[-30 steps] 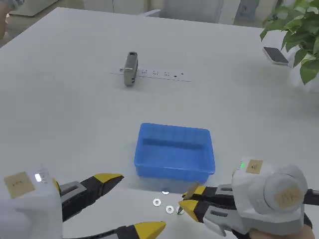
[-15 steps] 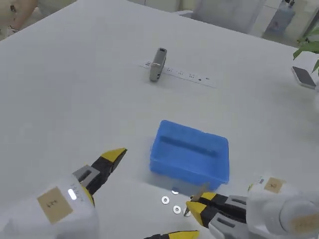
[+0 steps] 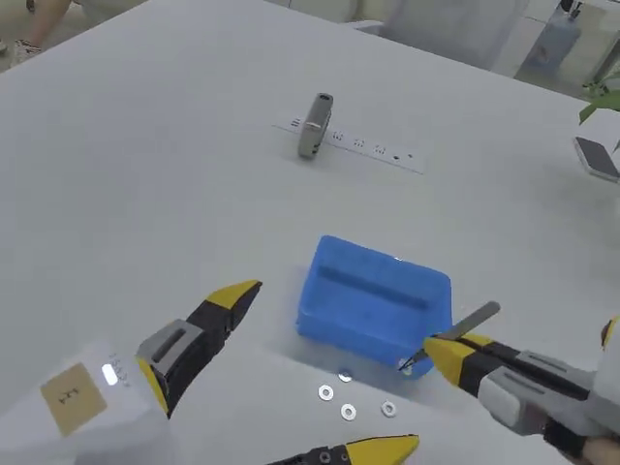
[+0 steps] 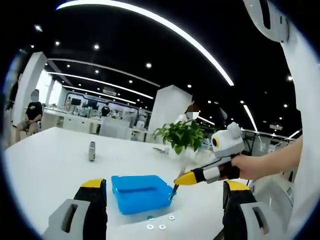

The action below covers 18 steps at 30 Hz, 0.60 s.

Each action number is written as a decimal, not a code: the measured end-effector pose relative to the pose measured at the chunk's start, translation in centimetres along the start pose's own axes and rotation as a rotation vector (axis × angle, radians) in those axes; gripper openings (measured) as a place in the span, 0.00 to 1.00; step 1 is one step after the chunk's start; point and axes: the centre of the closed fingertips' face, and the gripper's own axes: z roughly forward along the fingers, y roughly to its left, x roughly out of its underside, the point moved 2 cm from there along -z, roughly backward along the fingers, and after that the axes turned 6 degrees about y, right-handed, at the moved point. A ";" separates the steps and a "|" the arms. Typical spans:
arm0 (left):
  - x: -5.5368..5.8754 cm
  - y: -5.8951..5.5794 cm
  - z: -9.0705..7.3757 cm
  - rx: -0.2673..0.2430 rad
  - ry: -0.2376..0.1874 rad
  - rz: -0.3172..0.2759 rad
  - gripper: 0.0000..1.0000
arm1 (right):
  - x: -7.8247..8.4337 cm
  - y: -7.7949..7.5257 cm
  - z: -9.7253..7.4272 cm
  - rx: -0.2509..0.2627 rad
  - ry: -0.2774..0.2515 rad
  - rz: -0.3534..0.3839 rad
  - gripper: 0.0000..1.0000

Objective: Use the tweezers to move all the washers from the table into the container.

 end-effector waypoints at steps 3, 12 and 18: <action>0.5 0.1 0.1 -0.022 0.044 0.040 0.99 | -0.7 -1.3 0.6 0.023 0.003 -0.019 0.03; 1.8 0.6 0.1 -0.061 0.133 0.102 0.93 | -0.6 -5.5 3.7 0.110 0.065 -0.085 0.03; 0.5 1.0 -0.3 -0.085 0.052 0.087 0.97 | 0.3 -7.0 5.6 0.120 0.096 -0.059 0.03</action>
